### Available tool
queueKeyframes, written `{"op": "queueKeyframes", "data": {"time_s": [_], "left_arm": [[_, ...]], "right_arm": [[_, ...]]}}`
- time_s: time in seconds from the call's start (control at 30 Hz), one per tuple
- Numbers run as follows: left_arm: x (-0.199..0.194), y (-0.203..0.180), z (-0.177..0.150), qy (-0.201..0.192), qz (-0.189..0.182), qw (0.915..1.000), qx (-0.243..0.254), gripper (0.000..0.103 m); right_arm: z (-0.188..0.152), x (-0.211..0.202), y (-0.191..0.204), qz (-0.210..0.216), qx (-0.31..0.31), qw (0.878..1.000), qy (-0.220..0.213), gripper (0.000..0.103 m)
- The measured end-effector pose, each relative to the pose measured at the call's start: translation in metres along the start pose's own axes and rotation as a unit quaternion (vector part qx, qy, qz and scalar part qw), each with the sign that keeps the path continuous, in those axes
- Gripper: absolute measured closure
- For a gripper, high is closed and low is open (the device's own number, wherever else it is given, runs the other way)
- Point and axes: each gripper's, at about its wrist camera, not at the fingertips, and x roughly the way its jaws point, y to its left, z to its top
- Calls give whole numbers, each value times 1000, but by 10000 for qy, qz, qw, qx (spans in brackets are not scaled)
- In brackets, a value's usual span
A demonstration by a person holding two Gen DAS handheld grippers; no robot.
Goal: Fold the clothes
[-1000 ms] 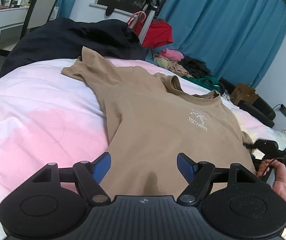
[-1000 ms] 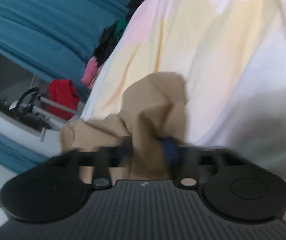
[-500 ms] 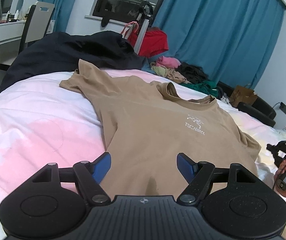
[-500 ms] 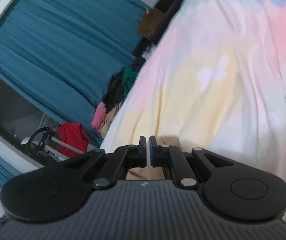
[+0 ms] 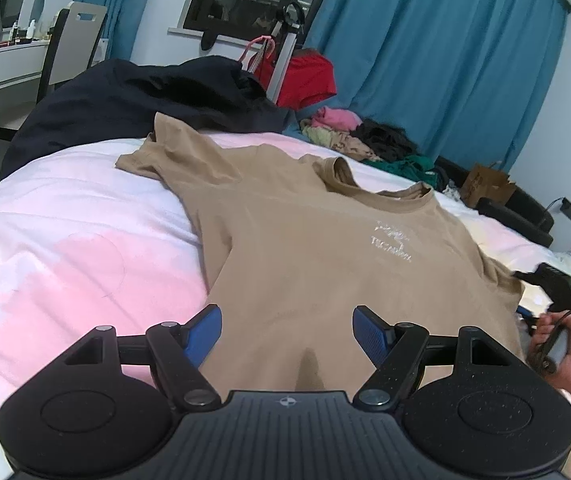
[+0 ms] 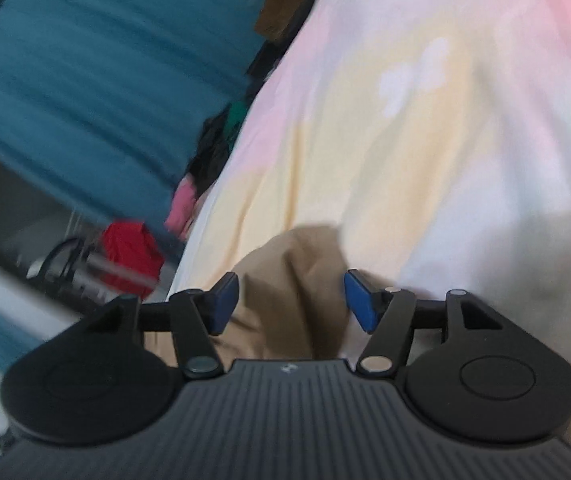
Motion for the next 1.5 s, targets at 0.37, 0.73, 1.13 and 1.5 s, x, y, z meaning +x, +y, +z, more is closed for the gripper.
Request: {"op": "queueKeyframes", "data": {"time_s": [0.37,0.73,1.13,1.5], "left_arm": [[-2,-3,0,-103,-52,9999,21,29],[-4,-1,0,-108,-64,9999,81,29],[-9,-6,0,-126,-216,9995,193,29],[-6,-6,-2,-17,-278,9994,209,29]], "right_arm": [[-6,-11,49,-379,-1348,9887,-526,95],[0,-53,81,-802,-2198,9532,-1915,92],[1,-77,56,-277,-594,9960,-609,9],[-12,-8,10,-242,758,9966,227,6]]}}
